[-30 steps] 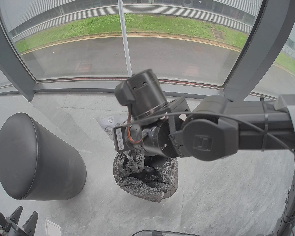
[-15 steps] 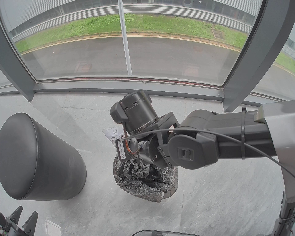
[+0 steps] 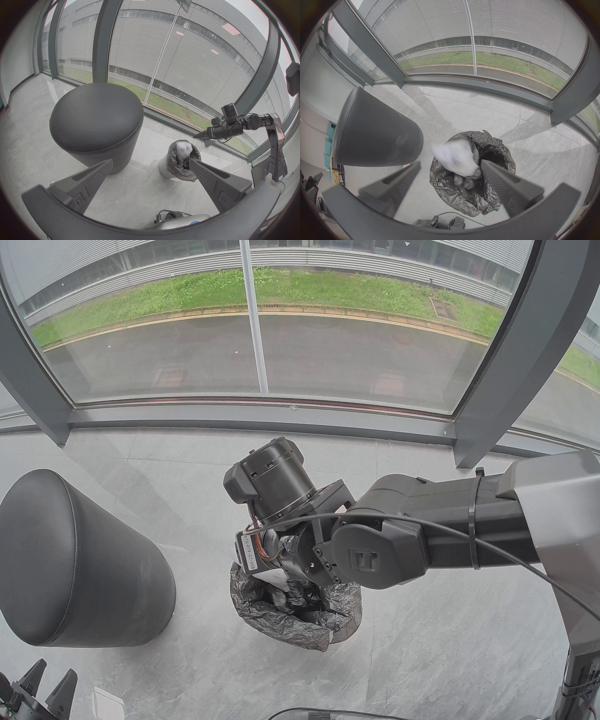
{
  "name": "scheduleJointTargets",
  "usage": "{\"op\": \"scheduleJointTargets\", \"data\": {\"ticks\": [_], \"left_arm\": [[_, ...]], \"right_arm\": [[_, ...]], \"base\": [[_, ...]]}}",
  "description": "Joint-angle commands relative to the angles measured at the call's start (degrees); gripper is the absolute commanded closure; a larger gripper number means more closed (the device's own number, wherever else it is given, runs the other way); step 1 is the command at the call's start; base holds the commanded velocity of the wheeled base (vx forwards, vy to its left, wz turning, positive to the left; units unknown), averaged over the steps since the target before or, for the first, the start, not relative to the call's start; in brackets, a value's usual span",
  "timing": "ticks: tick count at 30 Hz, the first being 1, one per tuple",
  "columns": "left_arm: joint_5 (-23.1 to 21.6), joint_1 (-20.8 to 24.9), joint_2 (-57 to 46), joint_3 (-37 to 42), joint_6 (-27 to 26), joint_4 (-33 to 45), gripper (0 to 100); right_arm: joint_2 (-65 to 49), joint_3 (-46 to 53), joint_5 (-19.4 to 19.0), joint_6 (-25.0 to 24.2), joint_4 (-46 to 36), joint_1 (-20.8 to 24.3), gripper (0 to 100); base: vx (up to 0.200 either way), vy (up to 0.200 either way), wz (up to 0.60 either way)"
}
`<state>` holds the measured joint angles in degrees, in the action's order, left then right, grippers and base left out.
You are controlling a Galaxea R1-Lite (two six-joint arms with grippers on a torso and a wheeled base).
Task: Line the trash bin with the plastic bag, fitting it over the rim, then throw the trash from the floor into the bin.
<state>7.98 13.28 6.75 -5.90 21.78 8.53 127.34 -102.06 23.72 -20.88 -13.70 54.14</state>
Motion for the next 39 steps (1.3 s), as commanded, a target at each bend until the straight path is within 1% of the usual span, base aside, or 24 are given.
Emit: {"op": "scheduleJointTargets", "data": {"ticks": [1, 7, 11, 13, 15, 17, 18, 25, 28, 33, 39], "left_arm": [[0.01, 0.00, 0.10, 0.01, 0.01, -0.01, 0], [0.01, 0.00, 0.10, 0.01, 0.01, -0.01, 0], [0.01, 0.00, 0.10, 0.01, 0.01, -0.01, 0], [0.01, 0.00, 0.10, 0.01, 0.01, -0.01, 0], [0.01, 0.00, 0.10, 0.01, 0.01, -0.01, 0], [0.01, 0.00, 0.01, 0.01, 0.01, -0.01, 0], [0.01, 0.00, 0.10, 0.01, 0.01, -0.01, 0], [0.01, 0.00, 0.10, 0.01, 0.01, -0.01, 0], [0.01, 0.00, 0.10, 0.01, 0.01, -0.01, 0], [0.01, 0.00, 0.10, 0.01, 0.01, -0.01, 0], [0.01, 0.00, 0.10, 0.01, 0.01, -0.01, 0]], "right_arm": [[0.27, 0.02, 0.01, -0.04, -0.01, -0.09, 0], [1.15, -0.42, -0.26, -0.21, 0.25, -0.09, 0], [2.74, -0.33, -1.40, -0.56, 3.42, 0.00, 0], [5.02, -0.33, -3.16, -0.74, 6.85, 0.00, 0], [6.69, -0.51, -4.83, -0.74, 7.73, -0.17, 0], [6.95, -0.60, -5.09, -0.74, 7.81, -0.26, 0], [9.68, -1.91, -5.88, -0.83, 7.81, -1.14, 0], [14.16, -2.44, -5.88, -1.97, 7.11, -3.43, 0], [14.51, -0.60, -5.79, -2.23, 7.02, -4.48, 0], [14.51, 3.53, -5.97, -2.50, 6.50, -4.92, 0], [15.66, 3.80, -6.14, -2.32, 6.41, -6.15, 0]], "base": [[0.000, 0.000, 0.00], [0.000, 0.000, 0.00], [0.000, 0.000, 0.00], [0.000, 0.000, 0.00], [0.000, 0.000, 0.00], [0.000, 0.000, 0.00], [0.000, 0.000, 0.00], [0.000, 0.000, 0.00], [0.000, 0.000, 0.00], [0.000, 0.000, 0.00], [0.000, 0.000, 0.00]]}}
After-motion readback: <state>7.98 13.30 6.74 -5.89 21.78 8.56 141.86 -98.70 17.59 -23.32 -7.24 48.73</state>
